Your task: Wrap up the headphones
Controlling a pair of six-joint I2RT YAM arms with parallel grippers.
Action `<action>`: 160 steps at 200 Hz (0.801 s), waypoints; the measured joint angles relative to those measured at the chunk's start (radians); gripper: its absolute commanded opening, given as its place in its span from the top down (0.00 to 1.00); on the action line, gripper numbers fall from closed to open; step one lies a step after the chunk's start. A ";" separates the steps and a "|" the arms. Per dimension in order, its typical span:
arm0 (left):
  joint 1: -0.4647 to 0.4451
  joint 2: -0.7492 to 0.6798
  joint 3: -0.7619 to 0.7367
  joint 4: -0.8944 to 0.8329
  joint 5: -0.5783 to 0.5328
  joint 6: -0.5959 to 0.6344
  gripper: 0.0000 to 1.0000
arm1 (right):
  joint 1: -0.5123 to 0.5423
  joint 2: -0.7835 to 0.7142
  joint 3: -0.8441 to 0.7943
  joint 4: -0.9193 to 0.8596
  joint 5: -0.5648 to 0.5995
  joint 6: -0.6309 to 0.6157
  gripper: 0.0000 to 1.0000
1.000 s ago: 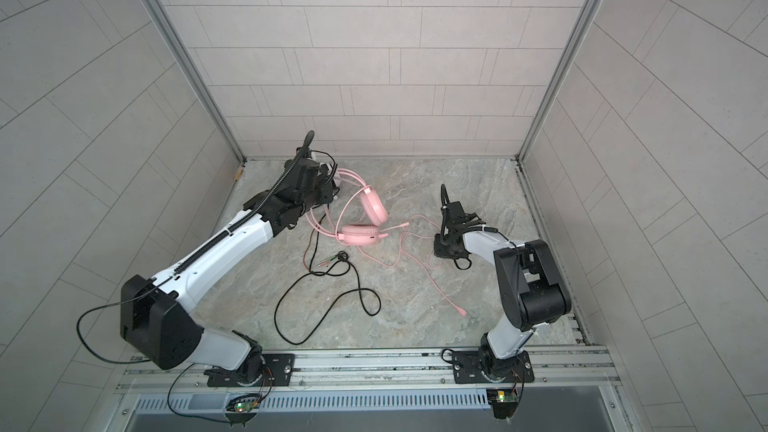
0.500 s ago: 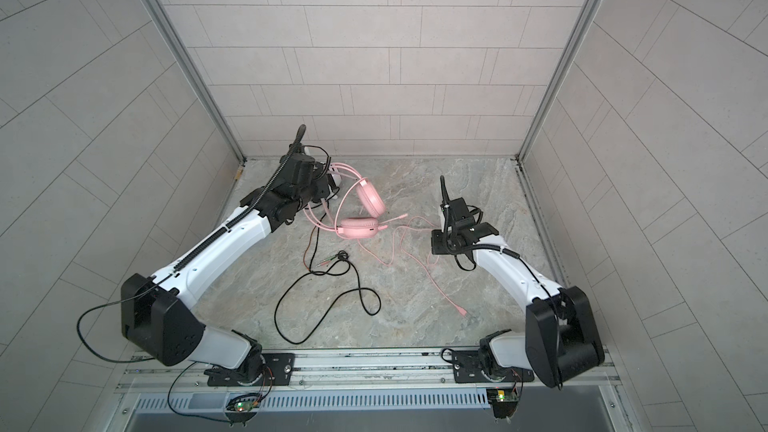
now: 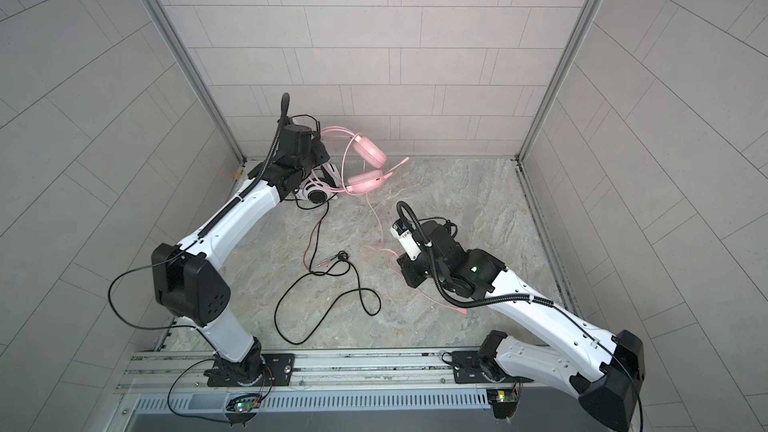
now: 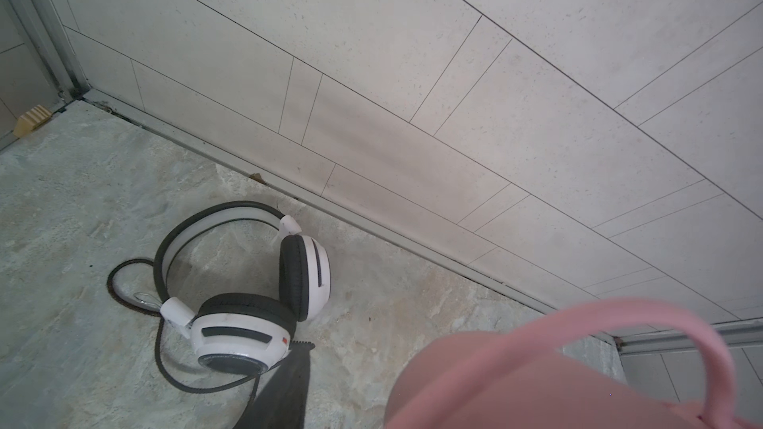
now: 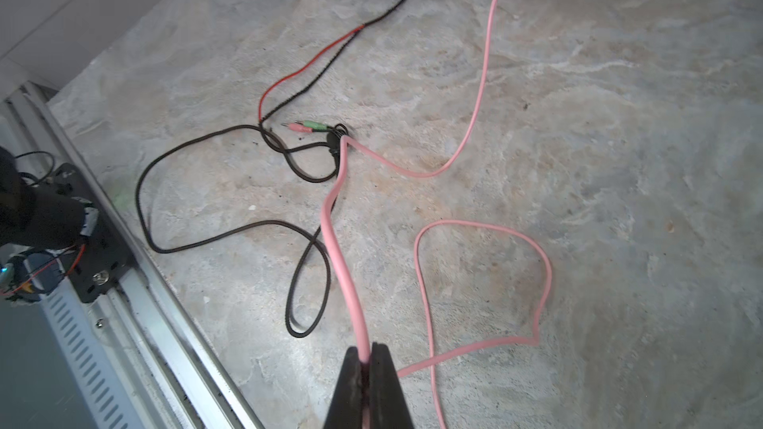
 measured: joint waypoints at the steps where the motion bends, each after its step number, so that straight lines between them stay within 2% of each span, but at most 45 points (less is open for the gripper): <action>1: 0.000 0.001 0.001 0.001 0.000 0.000 1.00 | 0.002 -0.001 0.002 -0.002 0.000 0.000 0.98; 64: -0.012 0.113 0.023 0.027 0.013 -0.039 1.00 | 0.135 -0.018 0.253 -0.055 -0.036 -0.047 0.98; 114: -0.072 0.127 0.020 0.028 0.012 0.008 1.00 | 0.150 0.051 0.433 -0.065 0.003 -0.109 0.98; 160: -0.105 0.126 -0.066 0.041 0.022 0.048 1.00 | 0.150 0.061 0.585 -0.074 0.074 -0.165 1.00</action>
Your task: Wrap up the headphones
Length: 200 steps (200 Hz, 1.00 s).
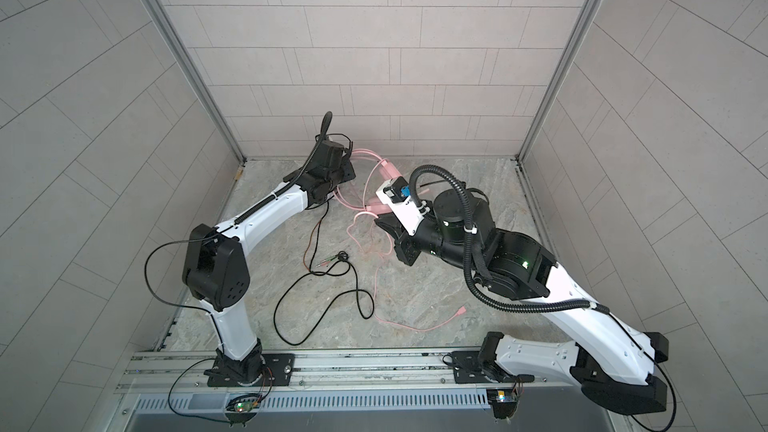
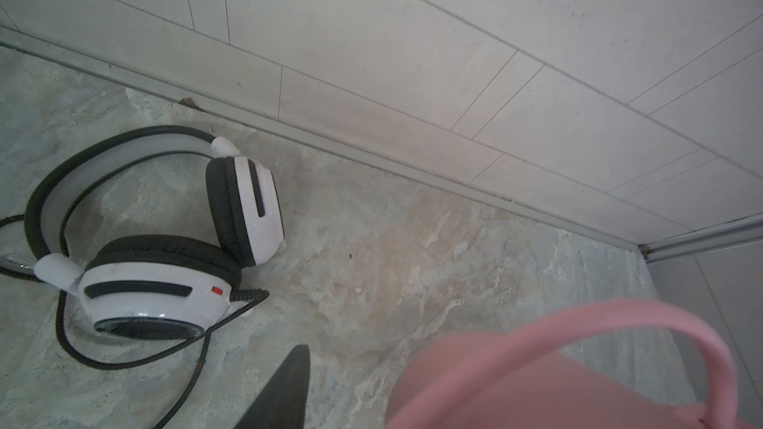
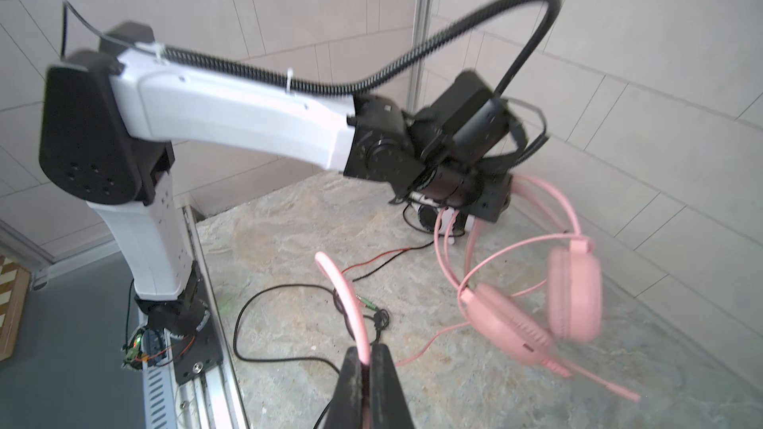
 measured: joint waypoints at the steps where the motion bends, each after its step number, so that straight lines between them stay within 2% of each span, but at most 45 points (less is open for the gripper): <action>1: -0.002 0.000 -0.003 0.000 0.000 0.002 1.00 | 0.000 0.000 0.004 0.000 0.002 -0.002 1.00; 61: -0.064 -0.010 -0.096 0.008 -0.015 0.072 1.00 | -0.007 0.053 0.142 0.004 0.101 -0.066 1.00; 93: -0.093 -0.023 -0.128 0.018 -0.003 0.103 1.00 | -0.059 0.086 0.191 0.017 0.161 -0.095 1.00; 122: -0.097 -0.050 -0.196 0.060 0.047 0.120 1.00 | -0.230 0.089 0.201 0.064 0.168 -0.077 1.00; 158: -0.099 -0.092 -0.280 0.085 0.089 0.145 1.00 | -0.515 0.117 0.207 0.128 0.064 0.025 1.00; 200: -0.103 -0.142 -0.349 0.130 0.135 0.181 1.00 | -0.679 0.212 0.255 0.137 -0.055 0.103 1.00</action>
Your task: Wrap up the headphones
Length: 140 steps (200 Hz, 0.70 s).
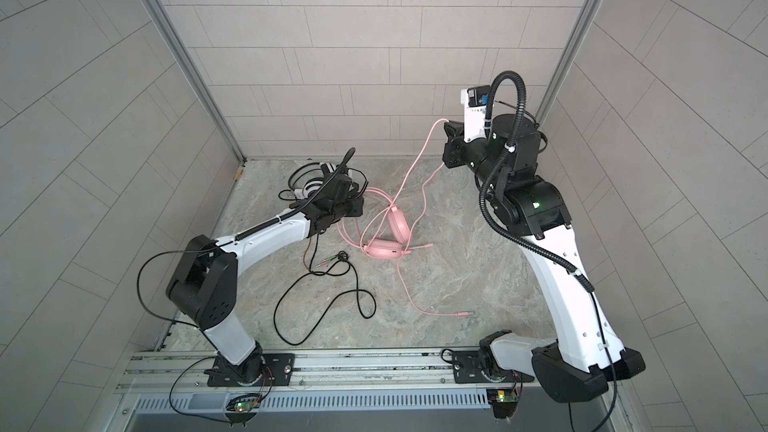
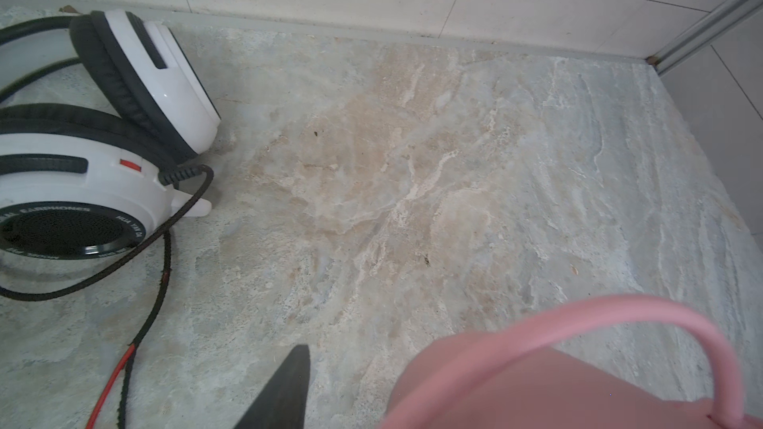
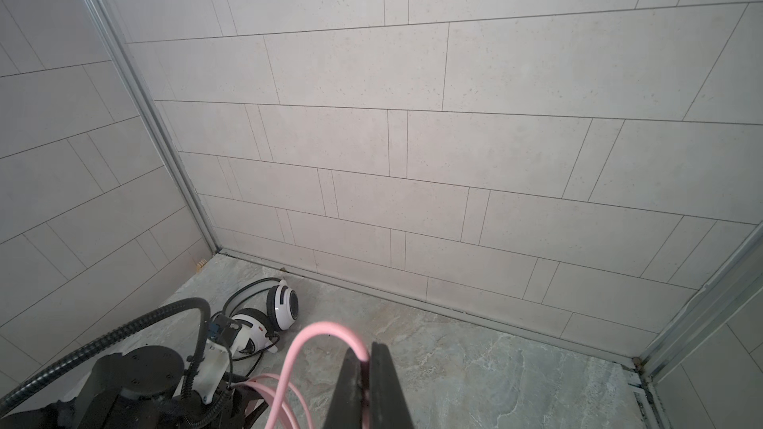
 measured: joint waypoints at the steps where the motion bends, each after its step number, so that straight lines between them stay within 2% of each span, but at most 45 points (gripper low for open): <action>1: 0.000 -0.001 -0.001 0.000 0.001 0.000 1.00 | -0.003 0.002 0.001 0.000 -0.002 0.002 1.00; 53: -0.004 -0.027 -0.035 0.032 0.079 0.022 1.00 | -0.131 0.093 0.033 0.000 -0.115 0.071 1.00; 100: -0.004 -0.077 -0.056 0.034 0.196 0.059 1.00 | -0.164 0.214 0.104 -0.007 -0.175 0.085 1.00; 140: -0.004 -0.147 -0.081 0.035 0.321 0.095 1.00 | -0.172 0.288 0.059 0.006 -0.182 0.094 1.00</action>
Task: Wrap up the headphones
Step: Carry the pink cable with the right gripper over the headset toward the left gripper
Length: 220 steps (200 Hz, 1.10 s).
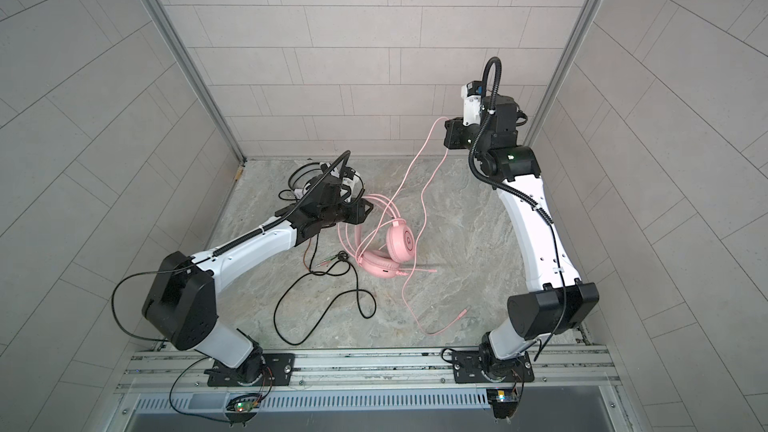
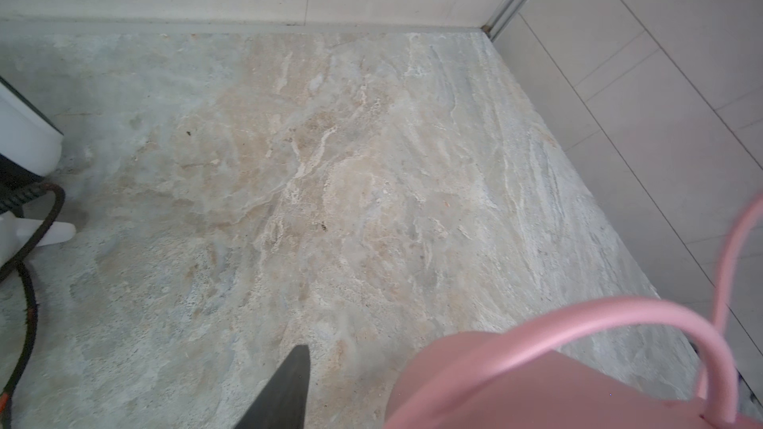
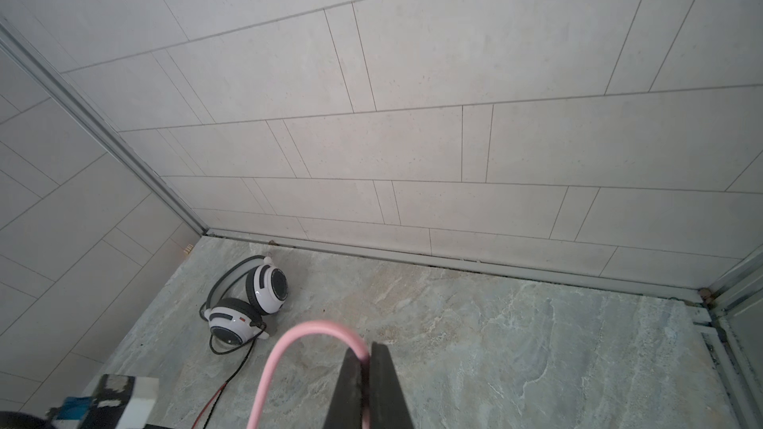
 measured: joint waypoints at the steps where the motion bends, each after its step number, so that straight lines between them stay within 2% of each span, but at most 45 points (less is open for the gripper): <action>1: 0.000 -0.003 -0.001 0.000 0.003 0.001 1.00 | 0.000 0.001 -0.005 0.000 0.001 0.000 1.00; 47: 0.027 -0.106 -0.064 0.022 0.085 -0.014 1.00 | -0.027 -0.003 -0.255 0.059 0.027 0.001 1.00; 88: 0.121 -0.135 -0.074 0.080 0.188 -0.106 1.00 | -0.043 -0.033 -0.482 0.123 0.032 0.013 1.00; 134: 0.160 -0.160 -0.074 0.154 0.273 -0.220 1.00 | -0.037 -0.045 -0.663 0.262 -0.057 0.072 1.00; 153: 0.160 -0.162 -0.073 0.188 0.301 -0.273 1.00 | 0.000 -0.039 -0.692 0.294 -0.081 0.086 1.00; 174: 0.159 -0.162 -0.068 0.234 0.324 -0.345 1.00 | 0.091 -0.030 -0.707 0.343 -0.097 0.087 1.00; 197: 0.159 -0.162 -0.035 0.276 0.332 -0.418 1.00 | 0.178 -0.020 -0.772 0.485 -0.186 0.143 1.00; 220: 0.159 -0.158 0.026 0.308 0.332 -0.472 1.00 | 0.211 0.021 -0.825 0.622 -0.273 0.210 1.00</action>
